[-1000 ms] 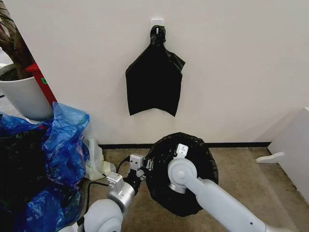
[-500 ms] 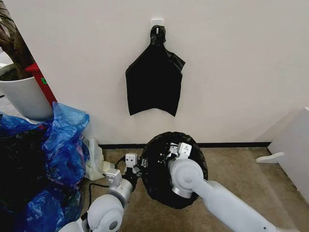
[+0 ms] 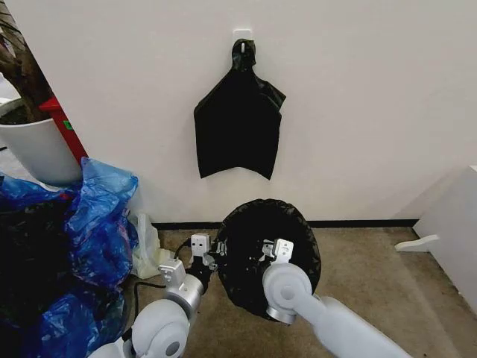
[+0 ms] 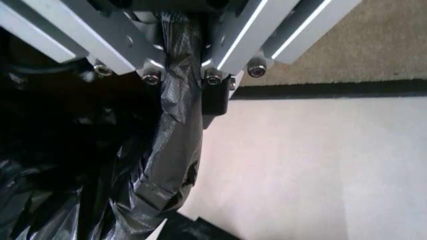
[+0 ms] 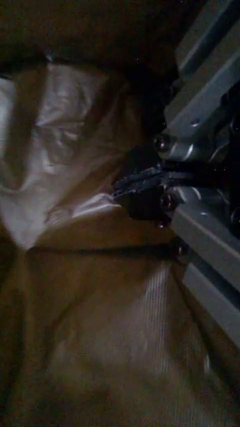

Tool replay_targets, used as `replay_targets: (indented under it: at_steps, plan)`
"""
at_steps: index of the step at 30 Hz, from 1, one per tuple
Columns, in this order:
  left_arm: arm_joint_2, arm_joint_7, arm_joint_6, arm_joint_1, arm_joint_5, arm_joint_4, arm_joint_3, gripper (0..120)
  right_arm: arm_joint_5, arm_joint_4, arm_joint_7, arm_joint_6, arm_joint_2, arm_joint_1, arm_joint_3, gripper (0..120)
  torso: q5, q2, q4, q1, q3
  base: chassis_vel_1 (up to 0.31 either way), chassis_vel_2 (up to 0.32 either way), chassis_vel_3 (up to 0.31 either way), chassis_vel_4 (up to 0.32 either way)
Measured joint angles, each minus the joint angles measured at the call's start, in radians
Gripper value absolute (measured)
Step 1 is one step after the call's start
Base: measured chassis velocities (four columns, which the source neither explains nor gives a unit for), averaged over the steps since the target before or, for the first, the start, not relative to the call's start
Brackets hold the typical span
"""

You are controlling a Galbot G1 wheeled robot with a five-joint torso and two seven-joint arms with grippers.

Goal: Place the garbage bag over the trash bin.

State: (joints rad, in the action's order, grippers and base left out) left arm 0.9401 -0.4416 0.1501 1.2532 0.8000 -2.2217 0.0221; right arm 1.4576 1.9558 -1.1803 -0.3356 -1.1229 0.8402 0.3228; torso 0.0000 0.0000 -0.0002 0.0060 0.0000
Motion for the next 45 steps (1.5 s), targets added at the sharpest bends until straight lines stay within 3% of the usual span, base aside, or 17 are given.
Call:
replay_targets:
  at_steps: [10, 24, 30, 32, 35, 36, 40, 42, 45]
  plan:
    - [-0.003, 0.007, -0.002, 0.0, -0.006, -0.014, 0.002, 0, -0.021, 0.01, -0.008, 0.004, 0.008, 0.014, -0.006, 0, 0.0001, 0.0, -0.0001, 0.0, 0.0, 0.0, 0.0, 0.0, 0.0]
    - [0.01, 0.013, 0.01, -0.013, 0.01, 0.108, -0.005, 0, 0.066, 0.265, 0.011, -0.002, 0.073, -0.049, -0.04, 0, 0.0, 0.0, 0.0001, 0.0, 0.0, 0.0, 0.0, 0.0, 0.0]
    - [0.018, -0.001, 0.024, -0.023, 0.133, 0.144, -0.062, 0, 0.091, 0.443, 0.268, -0.048, 0.176, 0.08, -0.205, 0, 0.0, 0.0, 0.0, 0.0, 0.0, 0.0, 0.0, 0.0, 0.0]
    - [0.022, -0.005, 0.037, -0.025, 0.201, 0.156, -0.088, 0, 0.05, 0.495, 0.447, -0.062, 0.256, 0.172, -0.306, 0, 0.0007, 0.0, -0.0006, 0.0, 0.0, 0.0, 0.0, 0.0, 0.0]
    - [0.027, -0.012, 0.061, -0.027, 0.285, 0.164, -0.098, 0, -0.03, 0.523, 0.577, -0.035, 0.332, 0.257, -0.378, 0, -0.0001, 0.0, 0.0001, 0.0, 0.0, 0.0, 0.0, 0.0, 0.0]
    - [0.03, -0.023, 0.079, -0.034, 0.349, 0.168, -0.103, 0, -0.062, 0.529, 0.656, -0.036, 0.356, 0.332, -0.458, 0, 0.0, 0.0, 0.0001, 0.0, 0.0, 0.0, 0.0, 0.0, 0.0]
    - [0.037, -0.044, 0.096, -0.047, 0.431, 0.171, -0.114, 0, -0.131, 0.52, 0.777, -0.045, 0.358, 0.442, -0.567, 0, 0.0002, 0.0, -0.0009, 0.0, 0.0, 0.0, 0.0, 0.0, 0.0]
    - [0.043, -0.075, 0.104, -0.025, 0.49, 0.165, -0.124, 0, -0.234, 0.474, 0.907, -0.004, 0.35, 0.479, -0.605, 10, 0.0004, 0.0, -0.0003, 0.0, 0.0, 0.0, 0.0, 0.0, 0.0]
    - [0.046, -0.096, 0.107, -0.007, 0.523, 0.156, -0.137, 0, -0.25, 0.448, 1.012, 0.004, 0.345, 0.497, -0.651, 19, 0.0004, 0.0, 0.0008, 0.0, 0.0, 0.0, 0.0, 0.0, 0.0]
